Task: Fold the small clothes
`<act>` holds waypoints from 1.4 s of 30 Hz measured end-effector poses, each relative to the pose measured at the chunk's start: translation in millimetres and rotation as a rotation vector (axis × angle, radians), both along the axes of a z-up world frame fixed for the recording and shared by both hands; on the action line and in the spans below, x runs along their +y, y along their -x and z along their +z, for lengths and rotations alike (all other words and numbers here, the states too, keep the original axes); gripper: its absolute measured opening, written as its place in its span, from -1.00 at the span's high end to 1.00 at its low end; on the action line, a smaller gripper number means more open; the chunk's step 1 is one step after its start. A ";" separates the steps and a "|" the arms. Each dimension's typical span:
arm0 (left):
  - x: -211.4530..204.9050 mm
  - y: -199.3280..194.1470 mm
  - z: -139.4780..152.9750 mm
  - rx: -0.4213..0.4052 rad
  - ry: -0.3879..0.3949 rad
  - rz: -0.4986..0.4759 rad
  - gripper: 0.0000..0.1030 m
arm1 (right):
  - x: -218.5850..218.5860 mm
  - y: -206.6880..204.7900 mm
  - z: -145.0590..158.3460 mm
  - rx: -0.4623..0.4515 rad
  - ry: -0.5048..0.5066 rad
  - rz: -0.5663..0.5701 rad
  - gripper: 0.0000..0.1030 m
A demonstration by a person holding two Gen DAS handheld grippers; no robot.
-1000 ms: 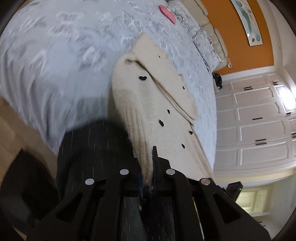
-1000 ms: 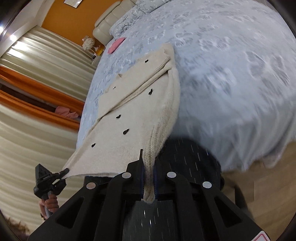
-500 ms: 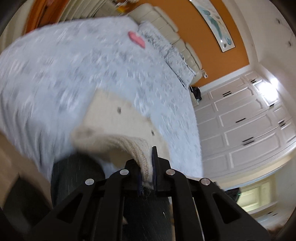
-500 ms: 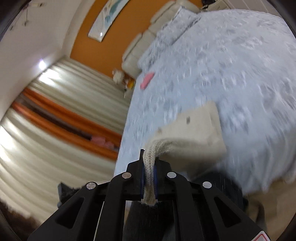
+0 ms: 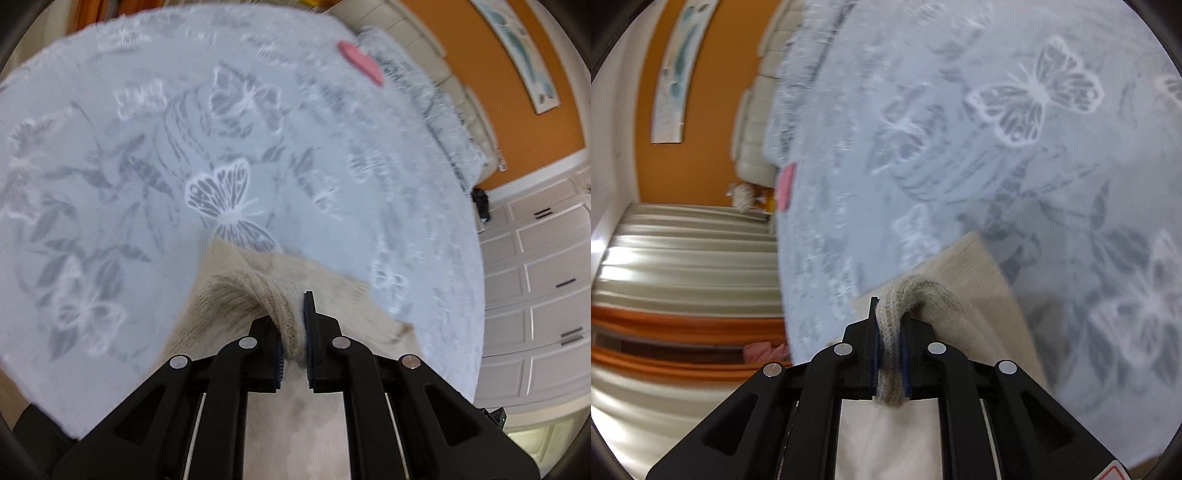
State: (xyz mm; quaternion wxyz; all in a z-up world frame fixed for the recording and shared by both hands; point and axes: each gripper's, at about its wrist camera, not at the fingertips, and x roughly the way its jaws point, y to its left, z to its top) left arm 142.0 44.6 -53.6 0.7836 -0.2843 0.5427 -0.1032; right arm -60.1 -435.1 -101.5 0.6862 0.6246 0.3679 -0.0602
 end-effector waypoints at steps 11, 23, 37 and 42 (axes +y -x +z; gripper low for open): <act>15.3 -6.6 -2.4 -0.183 -0.080 0.073 -0.52 | -2.3 43.8 41.9 -0.133 0.241 -0.087 -0.32; -2.0 66.0 -27.5 -0.078 -0.265 -0.297 0.33 | 69.3 63.6 22.5 0.124 0.555 0.364 0.68; 26.9 49.0 -25.9 0.011 -0.308 -0.183 0.51 | 28.8 79.5 56.6 0.140 0.652 0.239 0.33; 5.6 44.4 28.7 -0.183 -0.279 -0.198 -0.35 | 65.6 31.3 90.4 0.027 0.715 0.451 0.07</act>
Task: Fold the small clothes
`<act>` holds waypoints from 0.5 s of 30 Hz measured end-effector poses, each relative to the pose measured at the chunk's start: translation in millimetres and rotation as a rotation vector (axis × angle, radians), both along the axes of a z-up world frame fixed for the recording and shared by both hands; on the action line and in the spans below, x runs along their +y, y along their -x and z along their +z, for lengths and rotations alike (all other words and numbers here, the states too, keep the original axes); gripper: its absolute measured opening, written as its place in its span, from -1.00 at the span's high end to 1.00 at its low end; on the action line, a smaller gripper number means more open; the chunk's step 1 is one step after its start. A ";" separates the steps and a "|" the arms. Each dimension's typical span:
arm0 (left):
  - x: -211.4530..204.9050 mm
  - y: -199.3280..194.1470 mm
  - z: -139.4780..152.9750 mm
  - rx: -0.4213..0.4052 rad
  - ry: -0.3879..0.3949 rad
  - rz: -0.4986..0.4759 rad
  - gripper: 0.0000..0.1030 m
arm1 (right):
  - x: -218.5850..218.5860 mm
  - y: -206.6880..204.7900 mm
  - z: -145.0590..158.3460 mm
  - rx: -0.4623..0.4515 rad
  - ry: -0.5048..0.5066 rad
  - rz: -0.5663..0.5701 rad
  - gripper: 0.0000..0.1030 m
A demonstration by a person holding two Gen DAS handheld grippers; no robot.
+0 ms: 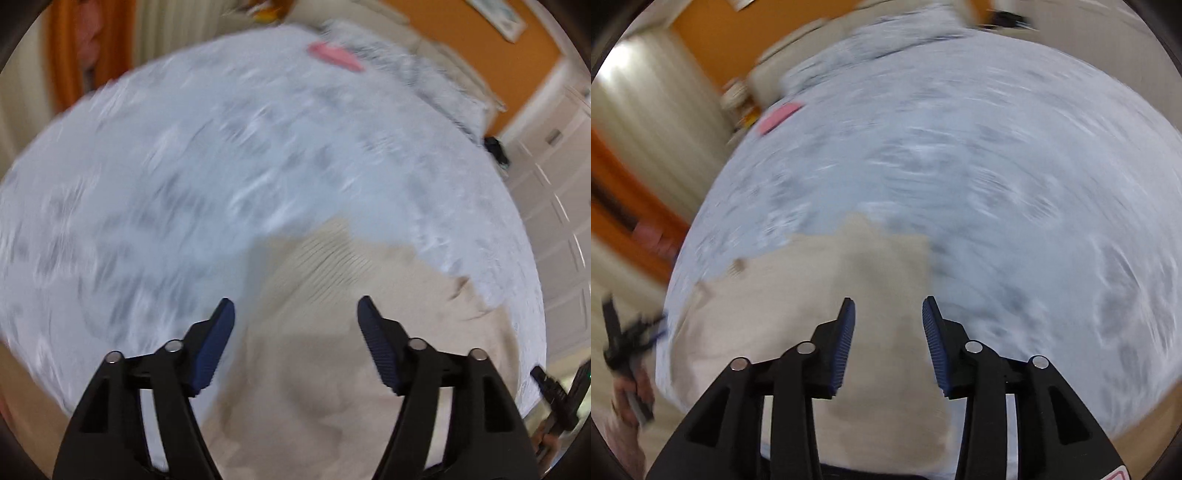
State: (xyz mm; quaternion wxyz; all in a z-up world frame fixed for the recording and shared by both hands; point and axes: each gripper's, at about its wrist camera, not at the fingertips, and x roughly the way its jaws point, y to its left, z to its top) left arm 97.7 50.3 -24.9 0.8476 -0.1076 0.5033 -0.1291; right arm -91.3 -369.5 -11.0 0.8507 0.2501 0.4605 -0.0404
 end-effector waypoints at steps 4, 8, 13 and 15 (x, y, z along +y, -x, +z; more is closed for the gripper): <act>-58.6 -22.2 -10.0 0.024 -0.041 -0.204 -0.62 | 57.9 -52.7 -10.4 0.057 0.103 0.219 -0.31; -100.8 -30.3 -55.3 0.116 -0.165 -0.352 -0.30 | 96.0 -92.6 -55.8 0.161 0.146 0.349 -0.22; -98.8 -43.7 -51.7 0.070 -0.144 -0.352 0.89 | 82.5 -105.4 -37.5 0.053 0.028 0.265 0.90; -91.8 -53.3 -36.7 0.028 -0.100 -0.308 0.89 | 70.6 -106.4 -25.7 -0.017 -0.012 0.210 0.90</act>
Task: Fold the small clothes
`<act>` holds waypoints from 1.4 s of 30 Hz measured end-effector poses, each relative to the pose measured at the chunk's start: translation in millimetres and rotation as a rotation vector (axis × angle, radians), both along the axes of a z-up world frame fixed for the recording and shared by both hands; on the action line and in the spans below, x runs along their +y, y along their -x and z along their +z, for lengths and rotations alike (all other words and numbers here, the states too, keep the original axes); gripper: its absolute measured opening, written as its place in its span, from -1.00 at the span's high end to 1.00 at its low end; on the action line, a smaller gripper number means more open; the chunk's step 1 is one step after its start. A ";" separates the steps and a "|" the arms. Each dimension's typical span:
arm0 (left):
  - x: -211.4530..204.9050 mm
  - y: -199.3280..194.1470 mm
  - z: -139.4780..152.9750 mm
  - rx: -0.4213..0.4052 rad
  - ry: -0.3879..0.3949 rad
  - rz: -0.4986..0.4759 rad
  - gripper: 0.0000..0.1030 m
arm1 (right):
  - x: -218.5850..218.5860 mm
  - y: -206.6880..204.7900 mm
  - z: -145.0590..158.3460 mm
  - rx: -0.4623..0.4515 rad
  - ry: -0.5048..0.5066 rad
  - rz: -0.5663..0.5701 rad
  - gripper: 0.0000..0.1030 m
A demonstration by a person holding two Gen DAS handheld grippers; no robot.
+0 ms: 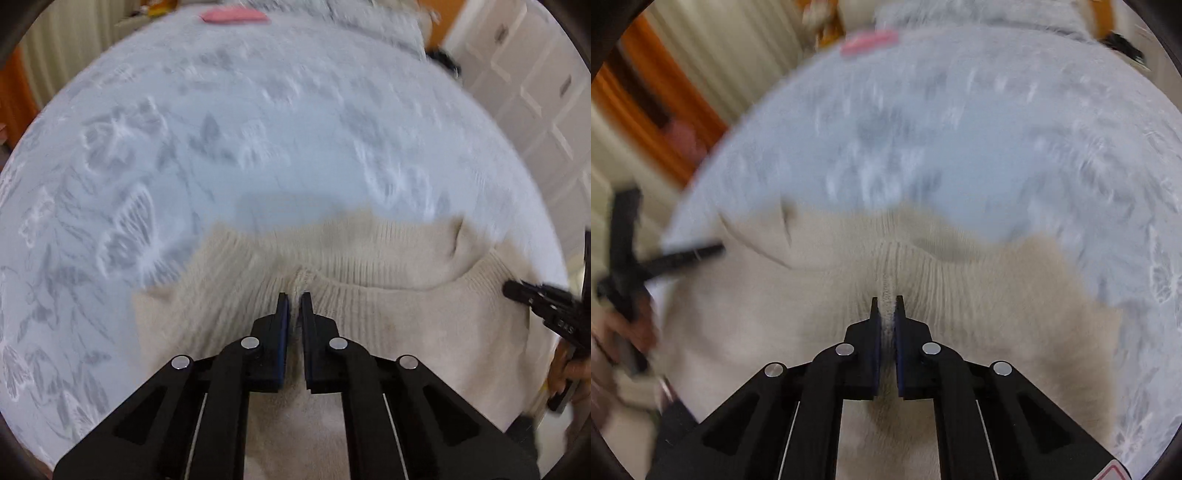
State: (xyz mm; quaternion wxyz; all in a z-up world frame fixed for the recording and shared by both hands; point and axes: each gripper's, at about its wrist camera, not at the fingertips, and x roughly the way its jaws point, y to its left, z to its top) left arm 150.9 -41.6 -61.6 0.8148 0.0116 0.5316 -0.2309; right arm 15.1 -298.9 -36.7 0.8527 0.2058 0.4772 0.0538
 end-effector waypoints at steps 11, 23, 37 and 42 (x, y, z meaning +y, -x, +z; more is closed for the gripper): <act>23.5 -7.2 0.8 0.065 0.140 0.136 0.09 | -48.9 38.3 2.9 -0.014 -0.046 -0.226 0.71; 31.5 13.6 -20.2 -0.004 0.050 0.220 -0.18 | -76.8 39.5 -28.8 0.129 0.021 -0.296 0.85; -11.6 24.5 -32.7 -0.124 -0.194 0.091 -0.72 | -97.0 80.7 -7.3 0.023 0.019 -0.451 0.82; -1.7 37.3 -13.2 -0.100 -0.031 0.140 -0.73 | -54.1 64.0 11.5 -0.035 -0.021 -0.310 0.79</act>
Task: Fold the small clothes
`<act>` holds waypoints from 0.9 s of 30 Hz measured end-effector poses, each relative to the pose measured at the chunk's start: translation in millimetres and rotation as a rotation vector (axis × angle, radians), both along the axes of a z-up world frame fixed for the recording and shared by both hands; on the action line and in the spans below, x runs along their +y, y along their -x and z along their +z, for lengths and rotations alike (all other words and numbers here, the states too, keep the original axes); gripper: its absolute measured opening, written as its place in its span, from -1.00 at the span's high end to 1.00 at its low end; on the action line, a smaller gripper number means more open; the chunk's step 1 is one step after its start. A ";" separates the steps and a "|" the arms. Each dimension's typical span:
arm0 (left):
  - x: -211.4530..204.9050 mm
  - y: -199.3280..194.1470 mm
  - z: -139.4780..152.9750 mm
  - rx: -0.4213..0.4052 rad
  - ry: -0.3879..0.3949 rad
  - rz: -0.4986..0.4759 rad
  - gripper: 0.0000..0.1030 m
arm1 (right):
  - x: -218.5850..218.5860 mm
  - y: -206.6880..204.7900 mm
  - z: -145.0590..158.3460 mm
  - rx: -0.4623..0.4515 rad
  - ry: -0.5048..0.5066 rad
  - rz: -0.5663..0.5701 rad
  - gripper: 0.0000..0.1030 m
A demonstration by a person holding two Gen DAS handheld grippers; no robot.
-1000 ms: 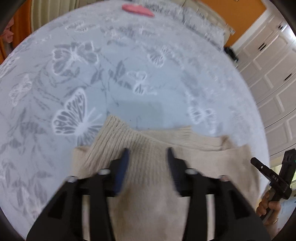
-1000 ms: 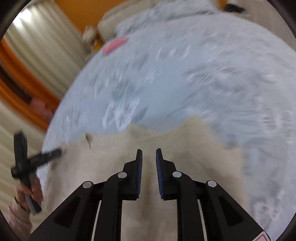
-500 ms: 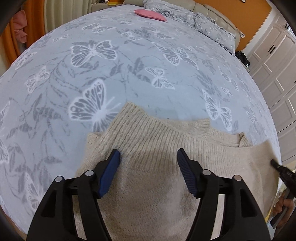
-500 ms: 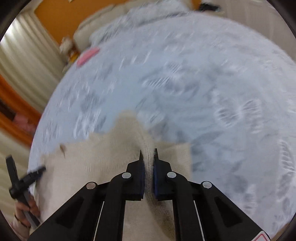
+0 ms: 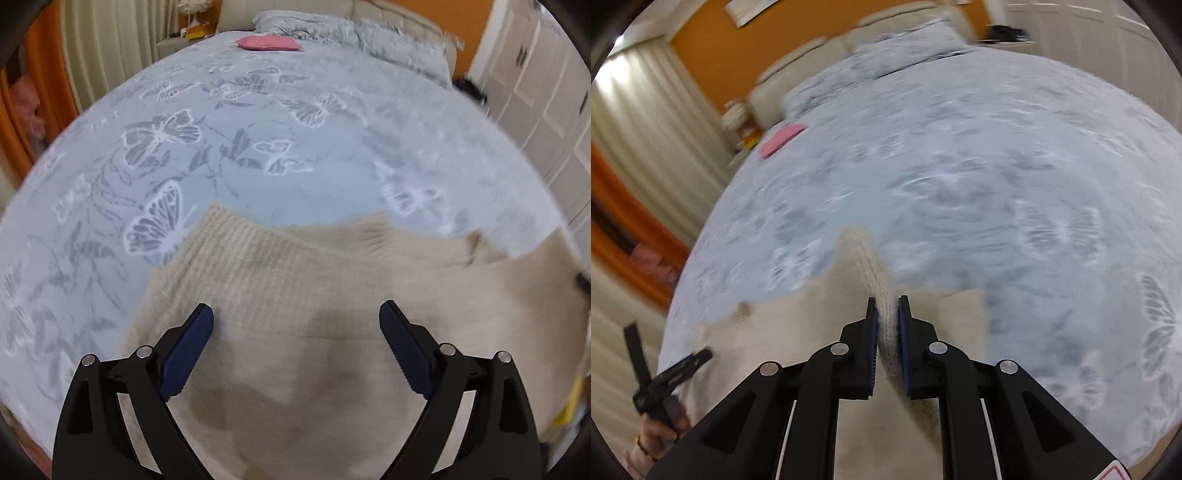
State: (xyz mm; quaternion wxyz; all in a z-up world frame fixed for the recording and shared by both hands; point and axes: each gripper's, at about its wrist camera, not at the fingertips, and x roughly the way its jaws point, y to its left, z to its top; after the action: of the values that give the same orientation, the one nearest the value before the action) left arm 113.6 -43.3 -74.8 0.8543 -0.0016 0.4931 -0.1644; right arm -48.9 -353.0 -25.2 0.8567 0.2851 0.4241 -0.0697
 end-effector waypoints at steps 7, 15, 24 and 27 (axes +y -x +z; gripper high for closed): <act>-3.5 -7.1 -18.6 0.001 -0.052 0.029 -0.79 | -36.0 -6.7 -51.8 0.129 0.064 -0.168 0.86; -9.7 -2.1 -31.3 -0.068 -0.101 0.029 -0.90 | -96.0 37.9 -51.1 0.076 -0.127 -0.306 0.75; -11.2 -6.9 -32.4 -0.051 -0.117 0.026 -0.91 | -23.1 -31.5 -60.3 0.203 0.056 -0.017 0.47; -10.8 -8.9 -32.8 -0.048 -0.115 0.025 -0.91 | -31.3 -22.9 -42.7 0.140 0.076 -0.079 0.84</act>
State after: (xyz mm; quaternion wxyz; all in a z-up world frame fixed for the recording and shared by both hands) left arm 122.4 -54.2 -107.6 0.8664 0.0454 0.4812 -0.1252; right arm -26.0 -384.3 -67.9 0.8319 0.2633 0.4682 -0.1393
